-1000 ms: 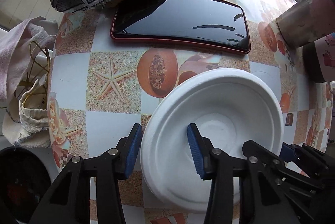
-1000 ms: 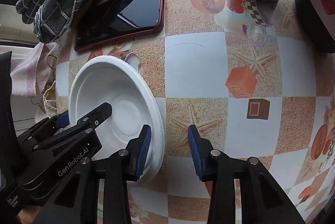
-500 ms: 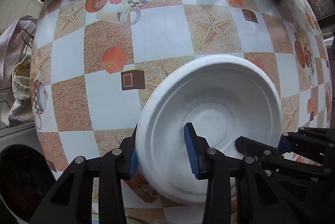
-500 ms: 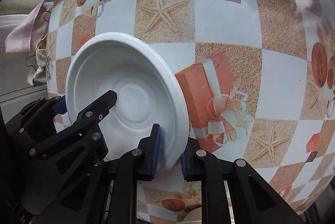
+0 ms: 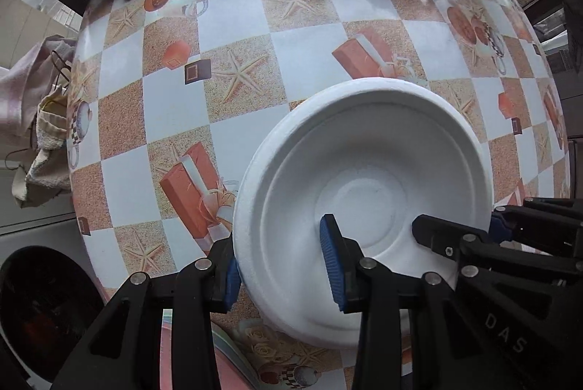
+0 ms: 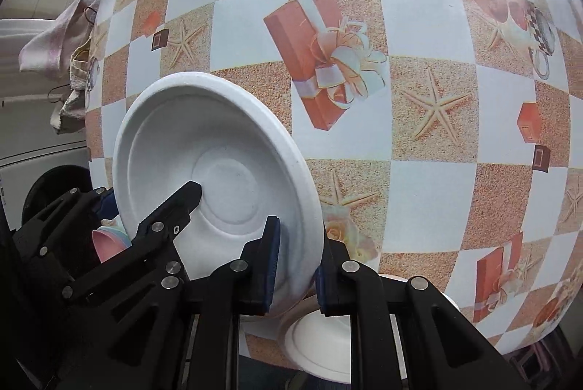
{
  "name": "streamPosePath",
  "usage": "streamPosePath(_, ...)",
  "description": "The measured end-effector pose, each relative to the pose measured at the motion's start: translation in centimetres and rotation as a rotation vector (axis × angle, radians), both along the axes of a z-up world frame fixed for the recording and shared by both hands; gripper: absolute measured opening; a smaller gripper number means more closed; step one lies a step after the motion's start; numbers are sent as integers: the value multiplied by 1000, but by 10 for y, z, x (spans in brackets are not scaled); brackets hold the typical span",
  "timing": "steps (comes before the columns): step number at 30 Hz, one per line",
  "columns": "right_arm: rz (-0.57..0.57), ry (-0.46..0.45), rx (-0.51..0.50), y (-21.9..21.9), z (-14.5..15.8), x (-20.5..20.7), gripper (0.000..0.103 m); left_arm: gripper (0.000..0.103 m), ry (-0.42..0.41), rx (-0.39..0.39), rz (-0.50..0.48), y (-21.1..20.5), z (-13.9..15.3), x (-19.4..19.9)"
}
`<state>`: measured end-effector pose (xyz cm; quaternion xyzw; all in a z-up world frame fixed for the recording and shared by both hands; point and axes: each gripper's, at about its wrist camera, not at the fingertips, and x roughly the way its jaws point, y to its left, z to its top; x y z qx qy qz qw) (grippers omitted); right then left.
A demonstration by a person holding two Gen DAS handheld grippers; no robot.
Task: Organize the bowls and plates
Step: 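Carry the white bowl with both grippers and lower it onto the bowl stack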
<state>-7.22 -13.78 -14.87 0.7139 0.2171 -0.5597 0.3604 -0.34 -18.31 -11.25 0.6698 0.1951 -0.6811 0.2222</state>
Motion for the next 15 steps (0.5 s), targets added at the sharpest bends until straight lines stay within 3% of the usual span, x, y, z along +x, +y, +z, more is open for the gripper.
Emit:
streamPosePath(8,-45,49,-62,43,41,12,22,41,44,-13,-119,43,47,0)
streamPosePath(15,-177,52,-65,85,46,17,27,42,39,13,-239,67,41,7)
